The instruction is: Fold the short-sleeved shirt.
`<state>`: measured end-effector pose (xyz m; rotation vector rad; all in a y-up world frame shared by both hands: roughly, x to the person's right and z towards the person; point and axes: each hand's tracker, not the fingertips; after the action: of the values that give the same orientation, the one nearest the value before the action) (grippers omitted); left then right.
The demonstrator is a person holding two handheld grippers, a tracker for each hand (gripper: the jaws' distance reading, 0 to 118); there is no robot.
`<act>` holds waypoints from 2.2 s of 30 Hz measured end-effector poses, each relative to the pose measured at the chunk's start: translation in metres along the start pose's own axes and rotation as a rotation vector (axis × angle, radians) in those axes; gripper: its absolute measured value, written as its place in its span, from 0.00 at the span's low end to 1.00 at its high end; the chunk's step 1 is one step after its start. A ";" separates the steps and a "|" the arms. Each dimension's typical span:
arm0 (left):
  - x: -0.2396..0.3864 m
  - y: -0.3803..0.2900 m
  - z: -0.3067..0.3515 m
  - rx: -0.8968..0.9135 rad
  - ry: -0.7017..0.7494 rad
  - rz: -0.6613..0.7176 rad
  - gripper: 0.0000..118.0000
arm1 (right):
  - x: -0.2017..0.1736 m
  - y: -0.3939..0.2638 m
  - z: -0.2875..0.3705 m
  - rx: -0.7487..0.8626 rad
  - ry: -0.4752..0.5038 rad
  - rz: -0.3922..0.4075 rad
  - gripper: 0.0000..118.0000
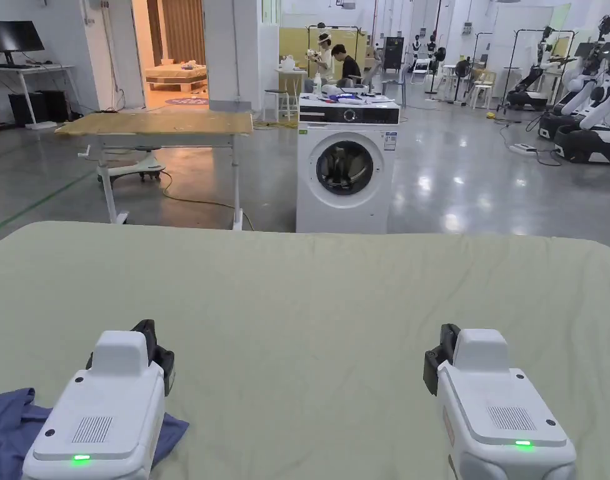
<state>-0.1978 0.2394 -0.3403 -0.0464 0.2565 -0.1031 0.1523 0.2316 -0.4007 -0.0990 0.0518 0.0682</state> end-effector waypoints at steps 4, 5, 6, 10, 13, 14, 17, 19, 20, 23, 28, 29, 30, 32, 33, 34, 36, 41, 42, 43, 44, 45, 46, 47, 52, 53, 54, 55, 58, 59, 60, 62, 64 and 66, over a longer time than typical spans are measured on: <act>-0.001 0.003 0.001 0.004 0.007 0.011 0.01 | 0.001 0.004 0.001 -0.001 0.005 -0.006 0.01; -0.001 0.003 0.002 0.007 0.006 0.017 0.01 | 0.000 0.004 0.001 0.002 0.002 -0.007 0.01; 0.000 0.003 0.002 0.008 0.008 0.019 0.01 | 0.000 0.004 0.001 0.004 0.000 -0.008 0.01; 0.000 0.000 -0.001 0.005 0.004 0.023 0.01 | -0.001 0.002 0.000 0.002 0.002 -0.008 0.01; 0.002 -0.001 0.001 0.001 0.004 0.026 0.01 | 0.001 -0.002 -0.001 -0.001 -0.010 -0.031 0.01; 0.003 -0.001 0.002 0.000 0.005 0.028 0.01 | 0.002 -0.003 -0.001 -0.003 -0.012 -0.036 0.01; 0.001 -0.004 0.001 -0.004 0.007 0.033 0.01 | 0.004 -0.006 -0.002 -0.009 -0.015 -0.044 0.01; 0.001 -0.004 0.002 -0.003 0.010 0.036 0.01 | 0.005 -0.007 -0.002 -0.011 -0.017 -0.041 0.01; 0.000 -0.005 0.001 -0.002 0.009 0.039 0.01 | 0.005 -0.007 -0.002 -0.013 -0.018 -0.038 0.01; 0.000 -0.004 0.000 -0.002 0.014 0.039 0.01 | 0.006 -0.005 0.000 -0.008 -0.018 -0.041 0.01; -0.002 -0.007 -0.006 -0.009 0.011 0.033 0.01 | 0.002 -0.005 -0.002 -0.019 -0.007 0.015 0.01; -0.004 -0.008 -0.007 -0.011 0.008 0.034 0.01 | 0.002 -0.004 -0.002 -0.021 -0.004 0.008 0.01; -0.006 -0.007 -0.008 -0.015 0.002 0.058 0.01 | 0.005 -0.003 -0.002 -0.024 0.005 -0.034 0.01; -0.016 -0.005 -0.009 -0.018 -0.013 0.212 0.01 | 0.013 0.000 -0.002 -0.030 0.007 -0.187 0.01; -0.022 -0.004 -0.011 -0.021 -0.017 0.321 0.01 | 0.017 0.002 -0.002 -0.034 0.003 -0.276 0.01; -0.029 -0.004 -0.012 -0.026 -0.029 0.432 0.01 | 0.021 0.002 -0.002 -0.035 0.011 -0.366 0.01; -0.042 -0.006 -0.016 -0.037 -0.086 0.664 0.01 | 0.029 0.002 -0.002 -0.030 0.035 -0.519 0.01; -0.012 0.007 -0.016 -0.020 -0.055 0.028 0.01 | 0.007 0.014 -0.003 -0.012 0.062 -0.124 0.01; 0.003 0.004 -0.015 -0.003 -0.033 -0.287 0.01 | -0.006 0.017 -0.001 0.012 0.064 0.134 0.00; 0.014 -0.001 -0.015 0.011 -0.009 -0.550 0.01 | -0.022 0.016 0.000 0.032 0.037 0.397 0.01; 0.027 -0.001 -0.004 0.026 0.002 -0.716 0.01 | -0.031 0.013 0.002 0.063 0.021 0.588 0.01; 0.033 -0.006 -0.001 0.045 -0.006 -0.866 0.01 | -0.038 0.009 0.003 0.108 0.012 0.779 0.01; 0.034 -0.010 -0.001 0.062 -0.020 -0.968 0.01 | -0.042 0.004 0.004 0.146 0.002 0.940 0.01; 0.035 -0.012 0.000 0.065 -0.028 -1.046 0.00 | -0.046 0.001 0.005 0.164 0.007 1.064 0.01; 0.021 -0.024 -0.010 0.059 -0.037 -1.013 0.00 | -0.042 0.011 0.008 0.173 0.027 1.075 0.01; 0.019 -0.019 -0.011 0.039 -0.025 -0.926 0.00 | -0.041 0.013 0.008 0.162 0.028 1.031 0.01; 0.016 -0.015 -0.012 0.016 -0.016 -0.821 0.00 | -0.040 0.013 0.008 0.144 0.023 0.982 0.01; 0.013 -0.009 -0.013 -0.011 -0.017 -0.677 0.00 | -0.038 0.018 0.010 0.122 0.023 0.914 0.01; -0.004 0.002 -0.018 -0.082 -0.038 -0.243 0.00 | -0.030 0.022 0.009 0.023 0.054 0.582 0.01; -0.010 0.001 -0.019 -0.090 -0.049 -0.129 0.00 | -0.023 0.018 -0.002 -0.011 0.052 0.460 0.01; -0.013 0.003 -0.015 -0.090 -0.067 -0.012 0.00 | -0.019 0.017 -0.003 -0.031 0.036 0.338 0.01; -0.020 -0.001 -0.014 -0.091 -0.086 0.184 0.00 | -0.011 0.015 -0.002 -0.056 0.014 0.131 0.01; -0.022 -0.003 -0.012 -0.088 -0.086 0.319 0.00 | -0.004 0.010 -0.004 -0.064 -0.001 -0.010 0.01; -0.025 -0.006 -0.009 -0.078 -0.066 0.429 0.00 | 0.002 0.009 -0.005 -0.081 -0.009 -0.119 0.01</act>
<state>-0.2249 0.2360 -0.3422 -0.0714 0.1996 0.3349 0.1535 0.2400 -0.4062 -0.1822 0.0346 -0.0482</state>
